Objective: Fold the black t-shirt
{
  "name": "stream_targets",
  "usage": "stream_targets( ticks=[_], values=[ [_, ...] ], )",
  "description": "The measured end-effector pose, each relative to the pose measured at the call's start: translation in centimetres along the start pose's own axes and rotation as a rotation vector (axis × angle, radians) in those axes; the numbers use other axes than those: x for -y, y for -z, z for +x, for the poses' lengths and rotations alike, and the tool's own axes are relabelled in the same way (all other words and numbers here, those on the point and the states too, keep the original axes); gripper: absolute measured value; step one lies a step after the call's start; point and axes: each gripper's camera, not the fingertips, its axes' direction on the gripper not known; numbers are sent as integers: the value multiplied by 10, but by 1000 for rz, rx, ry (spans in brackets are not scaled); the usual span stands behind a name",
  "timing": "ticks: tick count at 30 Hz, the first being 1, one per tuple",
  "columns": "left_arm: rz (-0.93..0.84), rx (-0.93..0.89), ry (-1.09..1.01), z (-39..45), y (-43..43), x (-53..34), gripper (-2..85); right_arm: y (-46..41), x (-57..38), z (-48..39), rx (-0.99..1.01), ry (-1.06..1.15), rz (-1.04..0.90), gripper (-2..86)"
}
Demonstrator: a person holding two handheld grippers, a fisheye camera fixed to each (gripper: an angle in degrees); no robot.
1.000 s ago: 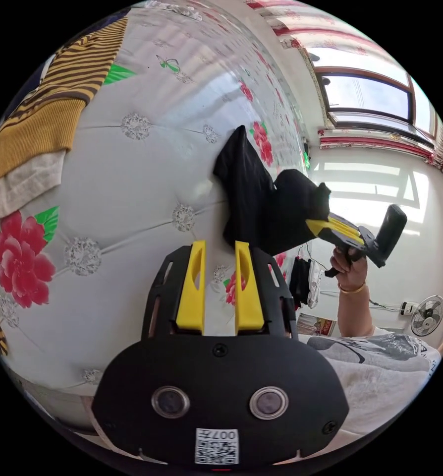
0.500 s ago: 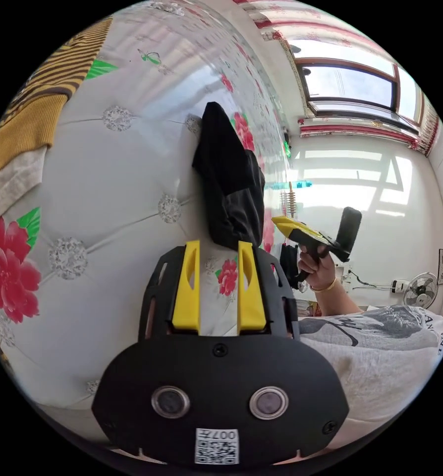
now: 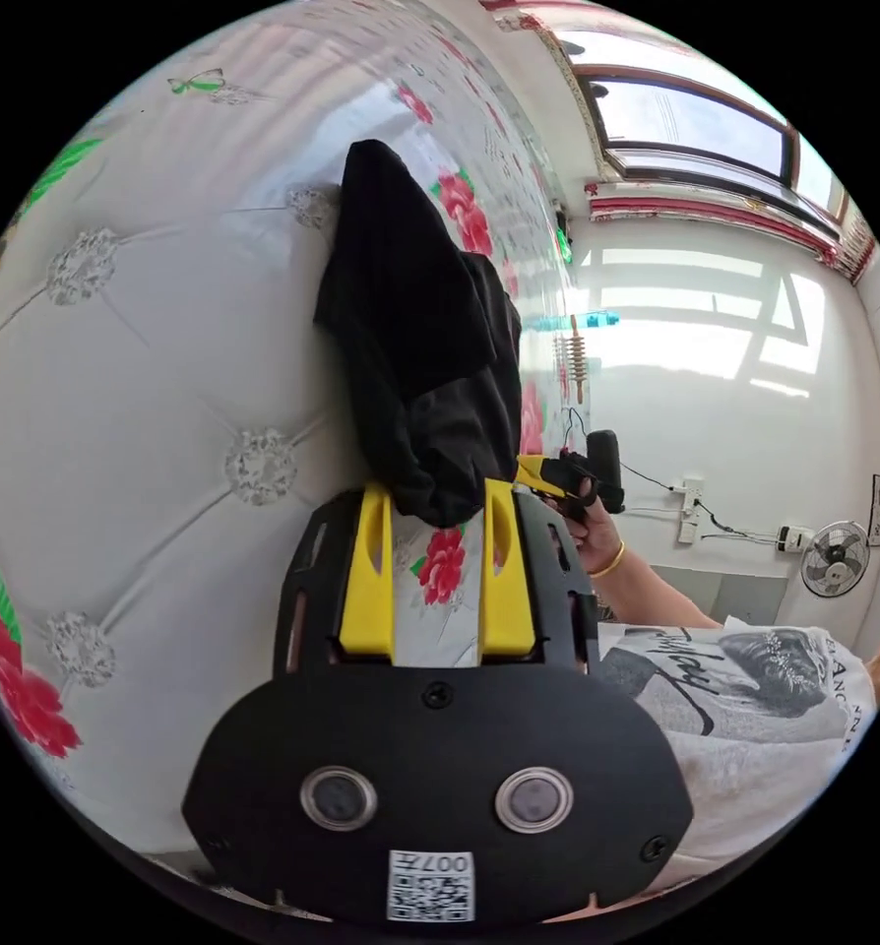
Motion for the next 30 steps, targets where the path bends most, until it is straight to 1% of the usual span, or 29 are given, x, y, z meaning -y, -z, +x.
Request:
stream_targets(
  ticks=[1, 2, 3, 5, 7, 8, 10, 11, 15, 18, 20, 21, 24, 25, 26, 27, 28, 29, 30],
  values=[
    [0, 17, 36, -5, 0, 5, 75, -7, 0, 2, 51, -6, -43, 35],
    [4, 22, 46, -7, 1, 6, 66, -9, -2, -3, 71, 18, -67, 25],
    [21, 4, 40, -6, 8, 6, 48, -8, -5, -7, 59, 34, -67, 20],
    [50, -33, -36, 7, 22, 1, 41, 8, -25, -30, 26, 110, -7, 7],
    [67, -61, -152, 34, 42, -16, 38, 27, -45, -43, 90, 145, 43, 4],
    [67, -80, -169, 40, 46, -21, 37, 39, -61, -51, 136, 156, 72, 2],
    [59, -155, -193, 57, 55, -40, 36, 54, -87, -62, 172, 174, 99, 0],
    [56, -162, -196, 61, 55, -44, 35, 61, -104, -67, 178, 173, 107, 0],
    [35, -160, -230, 95, 47, -62, 33, 84, -149, -73, 187, 174, 150, -2],
    [30, -169, -272, 130, 29, -63, 32, 116, -178, -68, 221, 180, 205, -2],
    [29, -166, -325, 163, 13, -60, 32, 154, -197, -65, 228, 212, 248, -3],
    [24, -158, -377, 190, -1, -57, 32, 166, -202, -65, 221, 224, 261, -3],
    [5, -171, -526, 275, -43, -45, 32, 240, -234, -74, 164, 309, 358, -3],
    [-6, -189, -593, 315, -62, -41, 32, 275, -251, -82, 135, 354, 413, -3],
    [-12, -200, -626, 336, -73, -39, 32, 311, -273, -92, 98, 405, 478, -3],
    [-30, -227, -695, 380, -94, -36, 32, 330, -285, -97, 74, 432, 511, -3],
    [-48, -255, -774, 427, -116, -36, 32, 366, -312, -111, 9, 488, 585, -3],
    [-55, -269, -816, 450, -128, -37, 32, 398, -344, -125, -73, 544, 664, -3],
    [-66, -295, -902, 495, -151, -40, 33, 412, -360, -131, -116, 568, 705, -3]
  ],
)
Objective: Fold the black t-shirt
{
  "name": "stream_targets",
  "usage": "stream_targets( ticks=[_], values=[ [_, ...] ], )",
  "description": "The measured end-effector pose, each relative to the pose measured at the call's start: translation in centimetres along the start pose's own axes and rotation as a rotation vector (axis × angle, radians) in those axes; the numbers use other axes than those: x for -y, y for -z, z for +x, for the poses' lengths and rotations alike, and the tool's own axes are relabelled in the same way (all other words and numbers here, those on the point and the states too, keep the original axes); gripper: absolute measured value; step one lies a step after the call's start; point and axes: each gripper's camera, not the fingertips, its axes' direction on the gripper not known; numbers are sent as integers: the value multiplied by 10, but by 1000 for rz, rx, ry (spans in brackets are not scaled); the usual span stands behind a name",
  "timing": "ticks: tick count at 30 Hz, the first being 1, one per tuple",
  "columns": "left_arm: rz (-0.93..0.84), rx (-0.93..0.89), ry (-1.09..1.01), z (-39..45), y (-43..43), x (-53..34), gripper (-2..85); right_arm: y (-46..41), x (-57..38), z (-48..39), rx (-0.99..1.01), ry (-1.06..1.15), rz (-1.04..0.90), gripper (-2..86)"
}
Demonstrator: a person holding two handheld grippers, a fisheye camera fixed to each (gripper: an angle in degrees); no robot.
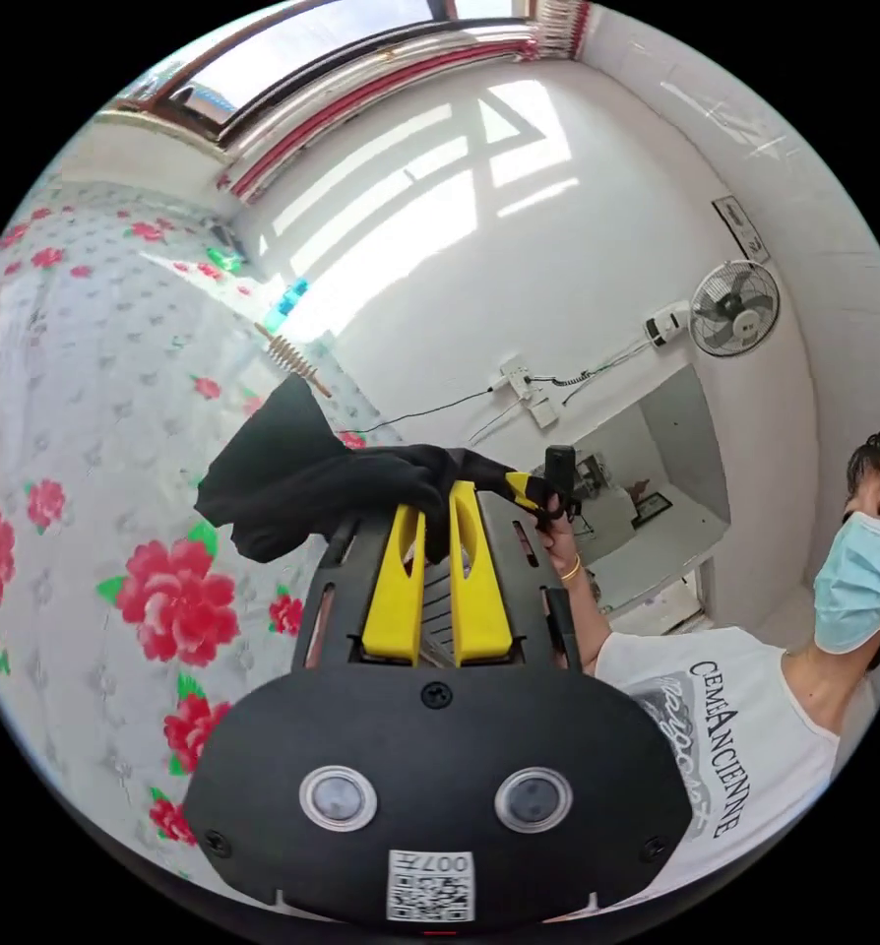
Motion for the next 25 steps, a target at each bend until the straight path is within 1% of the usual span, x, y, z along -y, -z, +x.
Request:
stream_targets(
  ticks=[1, 2, 3, 4, 5, 6, 7, 8, 9, 11, 12, 13, 14, 15, 17, 19, 20, 21, 22, 23, 24, 25],
  values=[
    [-15, -25, -75, 19, -34, 28, 34, 38, -1, -17, -80, 62, 59, -2],
    [-26, -38, -101, 27, -52, 40, 34, 70, -8, -31, -164, 107, 111, -2],
    [-56, -65, -123, 38, -90, 60, 35, 83, -12, -36, -208, 121, 132, -2],
    [-95, -87, -120, 42, -129, 75, 36, 105, -22, -41, -300, 129, 161, -2],
    [-120, -95, -112, 42, -149, 81, 37, 121, -35, -37, -387, 98, 185, -1],
    [-177, -92, -83, 38, -189, 87, 39, 126, -42, -31, -421, 64, 197, -1],
    [-241, -60, -43, 27, -229, 86, 42, 134, -56, -11, -467, -28, 217, 0],
    [-272, -33, -23, 19, -248, 83, 45, 134, -72, 16, -484, -132, 216, 2],
    [-328, 36, 13, 2, -281, 72, 50, 131, -80, 32, -484, -181, 201, 4],
    [-434, 122, 92, -30, -317, 45, 62, 107, -113, 96, -524, -393, 73, 13],
    [-489, 156, 149, -48, -329, 22, 69, 100, -122, 110, -528, -438, 33, 16],
    [-519, 163, 184, -61, -330, -2, 74, 87, -138, 130, -525, -504, -26, 23],
    [-530, 178, 194, -66, -328, -15, 75, 80, -151, 136, -517, -527, -21, 28],
    [-557, 234, 201, -72, -318, -38, 77, 78, -155, 135, -513, -524, -5, 31],
    [-594, 343, 197, -77, -295, -75, 78, 71, -164, 118, -531, -477, 46, 39],
    [-618, 510, 238, -82, -250, -123, 77, 57, -161, 99, -570, -410, 37, 44],
    [-614, 552, 259, -82, -236, -135, 77, 38, -155, 86, -590, -344, -1, 47],
    [-590, 635, 309, -82, -208, -159, 76, 25, -150, 80, -595, -309, -41, 49],
    [-556, 716, 368, -80, -179, -184, 76, -7, -140, 72, -593, -242, -142, 52],
    [-538, 755, 402, -78, -165, -197, 76, -46, -131, 65, -566, -163, -252, 57],
    [-499, 823, 478, -74, -138, -223, 76, -67, -127, 61, -547, -119, -308, 59],
    [-458, 873, 562, -69, -111, -248, 76, -112, -121, 55, -516, -43, -423, 62]
  ],
)
